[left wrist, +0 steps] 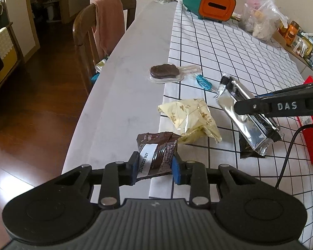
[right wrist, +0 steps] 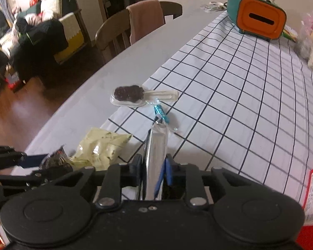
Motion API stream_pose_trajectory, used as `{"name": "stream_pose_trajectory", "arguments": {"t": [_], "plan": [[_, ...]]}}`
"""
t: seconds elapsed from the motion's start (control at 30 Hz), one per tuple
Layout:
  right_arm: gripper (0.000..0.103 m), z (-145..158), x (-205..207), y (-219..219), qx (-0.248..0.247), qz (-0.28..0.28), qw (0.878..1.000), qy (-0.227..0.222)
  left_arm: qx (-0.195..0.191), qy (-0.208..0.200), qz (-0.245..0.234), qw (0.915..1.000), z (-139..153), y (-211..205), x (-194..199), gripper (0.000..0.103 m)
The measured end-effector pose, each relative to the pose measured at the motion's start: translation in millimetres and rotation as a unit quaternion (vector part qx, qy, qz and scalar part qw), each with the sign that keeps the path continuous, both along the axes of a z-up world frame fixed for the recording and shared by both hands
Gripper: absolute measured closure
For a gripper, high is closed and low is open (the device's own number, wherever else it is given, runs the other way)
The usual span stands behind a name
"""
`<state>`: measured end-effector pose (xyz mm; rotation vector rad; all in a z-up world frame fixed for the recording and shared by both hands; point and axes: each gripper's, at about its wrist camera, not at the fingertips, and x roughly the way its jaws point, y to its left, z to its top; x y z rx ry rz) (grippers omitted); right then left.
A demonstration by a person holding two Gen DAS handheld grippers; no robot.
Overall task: Organize snacks
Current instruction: 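Carry the brown packet and silver wrapper into the red box and release them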
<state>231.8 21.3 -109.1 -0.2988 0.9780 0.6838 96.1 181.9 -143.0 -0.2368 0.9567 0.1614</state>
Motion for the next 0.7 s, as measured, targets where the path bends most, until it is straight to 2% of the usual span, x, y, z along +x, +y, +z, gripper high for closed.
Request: {"name": "stream_pose_trajectory", "arguments": {"t": [0.4,0.7], "plan": [[0.085,37,-26,-43,0.049,-0.021,0.999,-0.012,-0.009,-0.017,-0.003,0.9998,30,-11,-17,0.072],[0.085,82,-44,-115,0.084,-0.058,0.994,-0.039,-0.014,-0.044,-0.052,0.9976,70,-64,-5,0.072]]}}
